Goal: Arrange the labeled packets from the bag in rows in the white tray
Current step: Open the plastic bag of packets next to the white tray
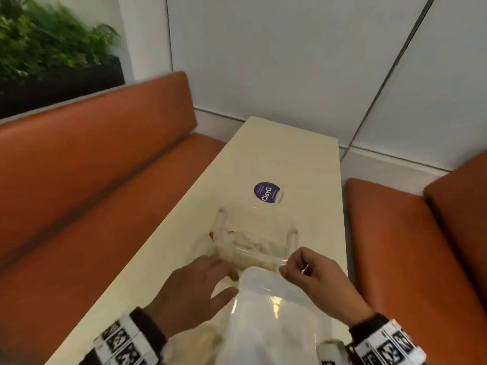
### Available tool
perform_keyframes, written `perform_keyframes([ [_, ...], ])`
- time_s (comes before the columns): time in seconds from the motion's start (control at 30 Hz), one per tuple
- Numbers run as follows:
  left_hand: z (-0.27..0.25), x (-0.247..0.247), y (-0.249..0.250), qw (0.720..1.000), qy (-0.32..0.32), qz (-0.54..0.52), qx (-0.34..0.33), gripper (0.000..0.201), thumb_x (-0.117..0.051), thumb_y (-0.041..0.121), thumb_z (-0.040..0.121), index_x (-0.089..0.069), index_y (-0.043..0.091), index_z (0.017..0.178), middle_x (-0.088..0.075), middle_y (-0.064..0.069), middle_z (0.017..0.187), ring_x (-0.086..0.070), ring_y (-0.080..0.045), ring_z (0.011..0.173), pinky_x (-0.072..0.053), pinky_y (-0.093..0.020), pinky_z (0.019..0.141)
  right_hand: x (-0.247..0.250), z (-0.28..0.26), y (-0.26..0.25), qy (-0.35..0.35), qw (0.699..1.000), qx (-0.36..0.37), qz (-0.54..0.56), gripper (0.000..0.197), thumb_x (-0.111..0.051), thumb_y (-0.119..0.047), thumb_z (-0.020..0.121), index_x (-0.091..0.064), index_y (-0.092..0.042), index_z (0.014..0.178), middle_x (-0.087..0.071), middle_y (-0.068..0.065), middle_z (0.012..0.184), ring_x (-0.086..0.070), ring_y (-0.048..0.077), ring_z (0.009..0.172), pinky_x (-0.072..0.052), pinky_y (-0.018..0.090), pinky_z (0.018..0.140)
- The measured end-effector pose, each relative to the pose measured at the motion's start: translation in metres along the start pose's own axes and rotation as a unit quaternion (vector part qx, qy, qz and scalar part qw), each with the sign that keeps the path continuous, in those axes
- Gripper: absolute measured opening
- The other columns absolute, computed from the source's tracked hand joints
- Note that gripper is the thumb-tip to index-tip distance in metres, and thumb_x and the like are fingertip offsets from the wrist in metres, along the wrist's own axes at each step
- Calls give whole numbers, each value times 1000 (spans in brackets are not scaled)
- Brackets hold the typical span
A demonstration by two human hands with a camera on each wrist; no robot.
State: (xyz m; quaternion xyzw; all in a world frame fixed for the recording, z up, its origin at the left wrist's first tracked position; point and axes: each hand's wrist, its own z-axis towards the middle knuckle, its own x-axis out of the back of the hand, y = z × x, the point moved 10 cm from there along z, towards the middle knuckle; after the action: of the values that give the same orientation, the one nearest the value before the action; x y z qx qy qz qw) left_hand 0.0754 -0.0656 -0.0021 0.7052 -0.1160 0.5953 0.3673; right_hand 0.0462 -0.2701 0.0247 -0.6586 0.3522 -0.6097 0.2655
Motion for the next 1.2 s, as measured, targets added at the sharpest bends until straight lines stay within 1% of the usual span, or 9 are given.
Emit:
perform_keyframes([
  [0.1, 44, -22, -16, 998, -45, 35, -14, 47, -43, 58, 85, -57, 37, 124, -62, 9, 124, -64, -13, 105, -56, -31, 82, -3, 59, -3, -26, 997, -16, -65, 22, -72, -39, 88, -60, -24, 76, -66, -11, 75, -53, 2, 62, -47, 27, 66],
  [0.27, 70, -49, -36, 988, -65, 130, -46, 65, -48, 59, 77, -59, 27, 133, -65, -8, 128, -64, -30, 115, -53, -51, 95, -37, 132, 18, -157, 968, -94, -170, 25, -70, -44, 89, -63, -20, 89, -68, -4, 82, -65, 15, 75, -51, 27, 63],
  [0.37, 70, -53, -40, 990, -49, 121, -57, 72, -57, 60, 76, -54, 25, 139, -61, -11, 136, -58, -32, 125, -48, -55, 101, -57, 159, 31, -223, 939, -145, -217, 24, -69, -46, 89, -64, -23, 95, -73, -1, 88, -71, 15, 79, -54, 27, 67],
  [0.5, 71, -55, -41, 993, -16, 103, -61, 86, -70, 61, 72, -46, 25, 146, -55, -12, 143, -52, -34, 132, -44, -58, 104, -78, 187, 48, -269, 912, -192, -244, 41, -70, -43, 89, -56, -25, 123, -70, 1, 108, -74, 14, 79, -59, 27, 60],
  [0.6, 69, -56, -43, 994, -5, 92, -50, 90, -73, 61, 71, -43, 25, 148, -52, -12, 146, -48, -34, 136, -43, -58, 105, -95, 197, 59, -307, 890, -213, -260, 57, -72, -35, 88, -44, -32, 138, -62, 3, 121, -75, 21, 84, -64, 38, 72],
  [0.7, 69, -57, -44, 996, -11, 74, -44, 91, -73, 63, 70, -43, 27, 148, -51, -12, 148, -47, -33, 138, -43, -57, 106, -110, 198, 69, -345, 863, -228, -291, 67, -74, -35, 87, -39, -36, 144, -62, -1, 112, -76, 23, 84, -63, 40, 77],
  [0.83, 66, -57, -43, 997, -6, 64, -38, 91, -74, 64, 68, -44, 29, 147, -52, -10, 147, -48, -32, 137, -45, -56, 104, -119, 201, 76, -353, 845, -213, -339, 60, -72, -37, 86, -44, -32, 139, -71, 3, 92, -71, 18, 69, -63, 36, 75],
  [1.0, 65, -54, -44, 997, 9, 60, -39, 84, -67, 62, 75, -41, 32, 149, -51, -10, 149, -46, -30, 139, -45, -53, 106, -123, 208, 60, -357, 838, -143, -388, 16, -57, -27, 96, -60, -14, 106, -59, -2, 71, -57, 14, 57, -49, 24, 54],
  [1.2, 60, -49, -42, 995, 27, 73, -57, 75, -62, 61, 79, -42, 36, 146, -50, -12, 149, -46, -33, 139, -44, -54, 106, -107, 201, 48, -345, 862, -126, -349, 20, -57, -29, 98, -56, -18, 81, -59, -2, 65, -53, 16, 54, -44, 25, 57],
])
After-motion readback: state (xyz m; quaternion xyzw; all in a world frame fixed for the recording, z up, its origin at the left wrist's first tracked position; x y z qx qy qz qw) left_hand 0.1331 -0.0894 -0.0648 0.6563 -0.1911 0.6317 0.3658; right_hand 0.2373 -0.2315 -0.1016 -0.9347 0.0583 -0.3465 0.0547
